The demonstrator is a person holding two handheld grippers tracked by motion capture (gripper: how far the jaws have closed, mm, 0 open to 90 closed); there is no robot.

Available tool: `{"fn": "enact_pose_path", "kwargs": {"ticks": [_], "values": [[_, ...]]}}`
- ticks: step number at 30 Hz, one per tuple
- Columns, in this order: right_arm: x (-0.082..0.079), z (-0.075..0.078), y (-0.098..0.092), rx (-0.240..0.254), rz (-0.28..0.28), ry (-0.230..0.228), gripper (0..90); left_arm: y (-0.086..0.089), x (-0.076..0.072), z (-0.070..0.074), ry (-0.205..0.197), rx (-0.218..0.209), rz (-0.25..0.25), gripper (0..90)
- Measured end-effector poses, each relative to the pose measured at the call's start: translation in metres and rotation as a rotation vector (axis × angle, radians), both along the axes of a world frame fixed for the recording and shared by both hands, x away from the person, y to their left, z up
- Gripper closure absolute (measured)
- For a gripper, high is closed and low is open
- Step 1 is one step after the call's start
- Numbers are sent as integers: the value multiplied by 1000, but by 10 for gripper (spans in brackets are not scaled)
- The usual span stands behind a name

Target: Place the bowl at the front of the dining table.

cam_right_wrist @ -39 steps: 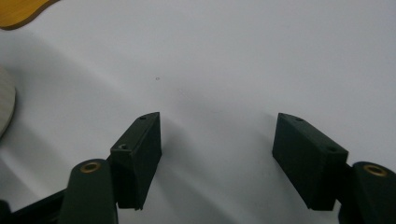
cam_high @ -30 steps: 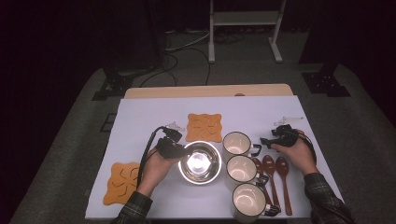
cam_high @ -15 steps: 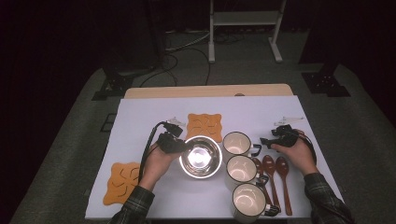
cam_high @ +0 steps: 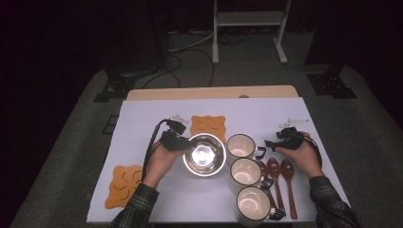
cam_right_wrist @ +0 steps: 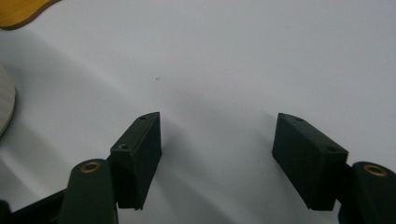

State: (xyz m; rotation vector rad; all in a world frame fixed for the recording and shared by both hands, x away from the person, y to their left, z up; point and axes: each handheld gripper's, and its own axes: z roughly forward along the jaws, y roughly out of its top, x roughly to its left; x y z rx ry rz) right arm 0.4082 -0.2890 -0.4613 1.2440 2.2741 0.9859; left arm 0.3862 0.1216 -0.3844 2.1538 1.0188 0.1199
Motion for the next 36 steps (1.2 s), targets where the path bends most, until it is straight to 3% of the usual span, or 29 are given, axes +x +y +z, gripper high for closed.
{"fn": "enact_pose_path", "kwargs": {"ticks": [36], "values": [[-2,-2,-1,12,-5,-17,307,4,29,8,-11,-33,40,831]]}}
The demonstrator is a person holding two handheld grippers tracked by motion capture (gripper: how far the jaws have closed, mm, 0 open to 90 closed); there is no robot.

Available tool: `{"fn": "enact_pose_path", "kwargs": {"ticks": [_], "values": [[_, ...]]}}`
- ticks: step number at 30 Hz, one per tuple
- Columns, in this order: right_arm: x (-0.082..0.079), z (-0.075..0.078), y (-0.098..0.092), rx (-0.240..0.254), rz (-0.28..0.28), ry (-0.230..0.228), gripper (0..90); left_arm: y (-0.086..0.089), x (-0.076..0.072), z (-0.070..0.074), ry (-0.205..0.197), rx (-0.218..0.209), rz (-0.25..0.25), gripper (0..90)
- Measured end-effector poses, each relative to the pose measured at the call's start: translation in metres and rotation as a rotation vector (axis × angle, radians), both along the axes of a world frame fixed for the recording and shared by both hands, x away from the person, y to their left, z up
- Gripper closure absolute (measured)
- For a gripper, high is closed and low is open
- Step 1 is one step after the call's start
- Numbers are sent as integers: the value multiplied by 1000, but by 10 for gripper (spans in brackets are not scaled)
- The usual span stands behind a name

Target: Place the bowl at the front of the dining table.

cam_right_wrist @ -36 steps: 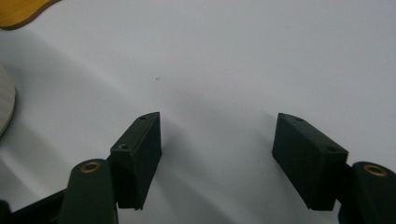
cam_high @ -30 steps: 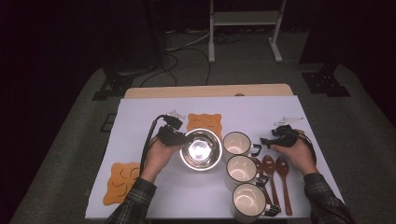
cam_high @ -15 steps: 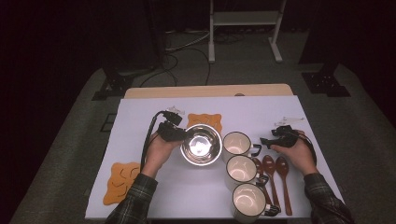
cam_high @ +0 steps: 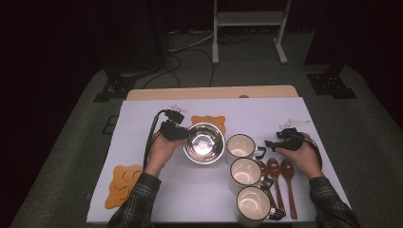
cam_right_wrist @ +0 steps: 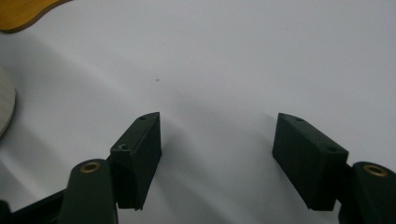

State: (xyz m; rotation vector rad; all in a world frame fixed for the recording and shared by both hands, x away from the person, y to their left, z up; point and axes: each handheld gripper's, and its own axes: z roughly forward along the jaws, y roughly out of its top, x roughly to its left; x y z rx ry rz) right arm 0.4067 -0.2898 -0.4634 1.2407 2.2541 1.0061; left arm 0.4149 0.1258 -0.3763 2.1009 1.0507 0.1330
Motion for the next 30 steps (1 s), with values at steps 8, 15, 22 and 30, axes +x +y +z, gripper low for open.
{"fn": "enact_pose_path", "kwargs": {"ticks": [8,15,22,30], "values": [[0,0,0,0,0,-1,306,1,8,-1,2,-5,10,831],[0,0,0,0,0,-1,306,4,16,-4,3,-13,23,831],[0,0,0,0,1,-2,306,6,24,-7,7,-29,46,831],[0,0,0,0,1,-2,306,6,32,-6,-3,-36,70,830]]}}
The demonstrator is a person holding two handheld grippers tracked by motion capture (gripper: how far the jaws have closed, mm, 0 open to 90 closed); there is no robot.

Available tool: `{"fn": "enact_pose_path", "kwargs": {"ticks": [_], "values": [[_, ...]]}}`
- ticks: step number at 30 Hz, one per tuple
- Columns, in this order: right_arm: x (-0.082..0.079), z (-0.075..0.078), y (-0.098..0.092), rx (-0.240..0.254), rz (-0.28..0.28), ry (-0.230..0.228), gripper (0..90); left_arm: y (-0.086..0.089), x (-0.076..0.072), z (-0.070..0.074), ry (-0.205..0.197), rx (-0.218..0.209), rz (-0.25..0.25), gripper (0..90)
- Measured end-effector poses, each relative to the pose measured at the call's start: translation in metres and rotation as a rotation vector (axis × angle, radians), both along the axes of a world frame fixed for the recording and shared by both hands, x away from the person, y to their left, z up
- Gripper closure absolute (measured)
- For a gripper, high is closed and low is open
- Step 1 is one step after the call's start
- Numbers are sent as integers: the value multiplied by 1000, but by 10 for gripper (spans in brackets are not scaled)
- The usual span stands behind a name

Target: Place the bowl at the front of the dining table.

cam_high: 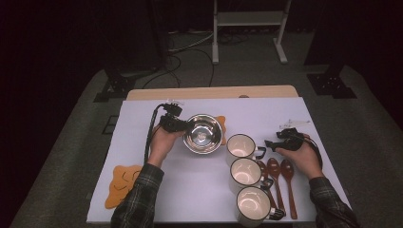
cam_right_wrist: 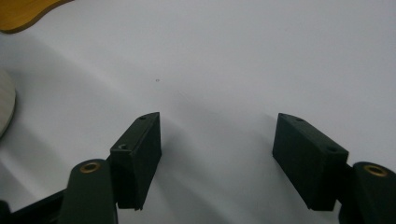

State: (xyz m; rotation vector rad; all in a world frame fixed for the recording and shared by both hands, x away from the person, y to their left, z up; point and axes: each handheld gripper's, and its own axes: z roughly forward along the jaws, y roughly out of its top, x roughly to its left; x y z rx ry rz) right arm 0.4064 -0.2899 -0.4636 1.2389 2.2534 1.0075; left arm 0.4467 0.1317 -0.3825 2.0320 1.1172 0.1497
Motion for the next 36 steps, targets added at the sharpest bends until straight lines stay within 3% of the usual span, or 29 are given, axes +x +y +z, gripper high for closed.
{"fn": "enact_pose_path", "kwargs": {"ticks": [29,36], "values": [[0,0,0,2,-1,1,306,2,38,-20,38,-12,75,830],[0,0,0,3,0,1,306,0,45,-18,39,-14,83,830]]}}
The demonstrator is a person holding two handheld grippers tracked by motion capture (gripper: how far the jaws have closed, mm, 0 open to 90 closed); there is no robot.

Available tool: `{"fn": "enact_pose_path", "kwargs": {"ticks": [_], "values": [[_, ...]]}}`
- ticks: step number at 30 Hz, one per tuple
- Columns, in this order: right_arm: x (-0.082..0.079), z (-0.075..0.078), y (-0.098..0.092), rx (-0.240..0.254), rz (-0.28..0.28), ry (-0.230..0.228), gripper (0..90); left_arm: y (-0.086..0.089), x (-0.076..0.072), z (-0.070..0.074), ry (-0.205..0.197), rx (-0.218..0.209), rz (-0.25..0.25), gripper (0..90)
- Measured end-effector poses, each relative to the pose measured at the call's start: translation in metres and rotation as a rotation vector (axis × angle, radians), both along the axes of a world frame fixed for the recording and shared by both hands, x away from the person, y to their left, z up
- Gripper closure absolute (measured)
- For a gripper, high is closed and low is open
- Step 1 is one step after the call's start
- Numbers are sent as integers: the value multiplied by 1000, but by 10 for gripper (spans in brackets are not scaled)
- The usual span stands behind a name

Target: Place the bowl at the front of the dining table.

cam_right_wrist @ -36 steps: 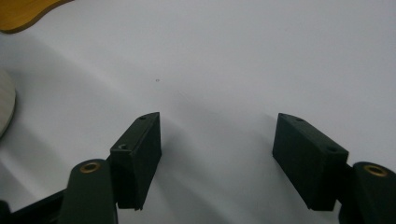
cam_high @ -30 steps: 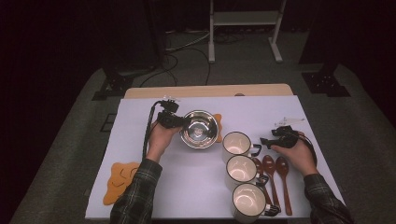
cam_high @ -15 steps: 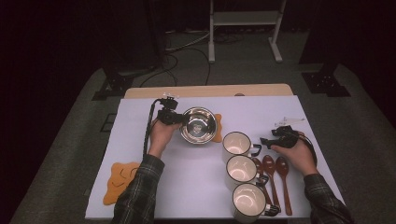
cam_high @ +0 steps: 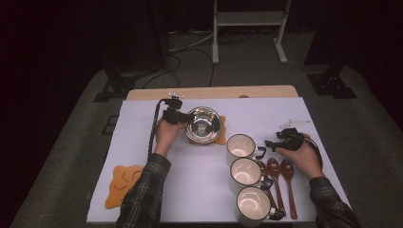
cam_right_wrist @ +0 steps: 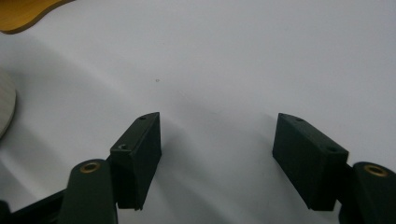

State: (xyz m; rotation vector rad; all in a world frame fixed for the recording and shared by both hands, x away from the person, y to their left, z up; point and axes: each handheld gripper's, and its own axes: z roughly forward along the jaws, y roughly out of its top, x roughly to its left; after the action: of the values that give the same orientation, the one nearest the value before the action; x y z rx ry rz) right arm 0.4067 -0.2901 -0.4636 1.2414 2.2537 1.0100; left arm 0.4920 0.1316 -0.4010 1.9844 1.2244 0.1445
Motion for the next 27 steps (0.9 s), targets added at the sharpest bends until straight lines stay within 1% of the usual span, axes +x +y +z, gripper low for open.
{"fn": "enact_pose_path", "kwargs": {"ticks": [4,7,11,12,15,22,27], "values": [[0,0,0,0,0,0,306,-2,4,1,2,-10,9,830],[0,0,0,0,0,0,305,-6,6,-1,2,-6,6,830],[0,0,0,0,0,0,305,-10,9,-4,15,-17,7,830],[0,0,0,0,0,0,306,-10,10,-5,17,-8,0,830],[0,0,0,1,0,1,305,-13,12,-7,25,-12,4,830],[0,0,0,1,0,1,305,-14,15,-13,42,-10,5,829],[0,0,0,1,0,1,305,-14,17,-16,51,-26,11,829]]}}
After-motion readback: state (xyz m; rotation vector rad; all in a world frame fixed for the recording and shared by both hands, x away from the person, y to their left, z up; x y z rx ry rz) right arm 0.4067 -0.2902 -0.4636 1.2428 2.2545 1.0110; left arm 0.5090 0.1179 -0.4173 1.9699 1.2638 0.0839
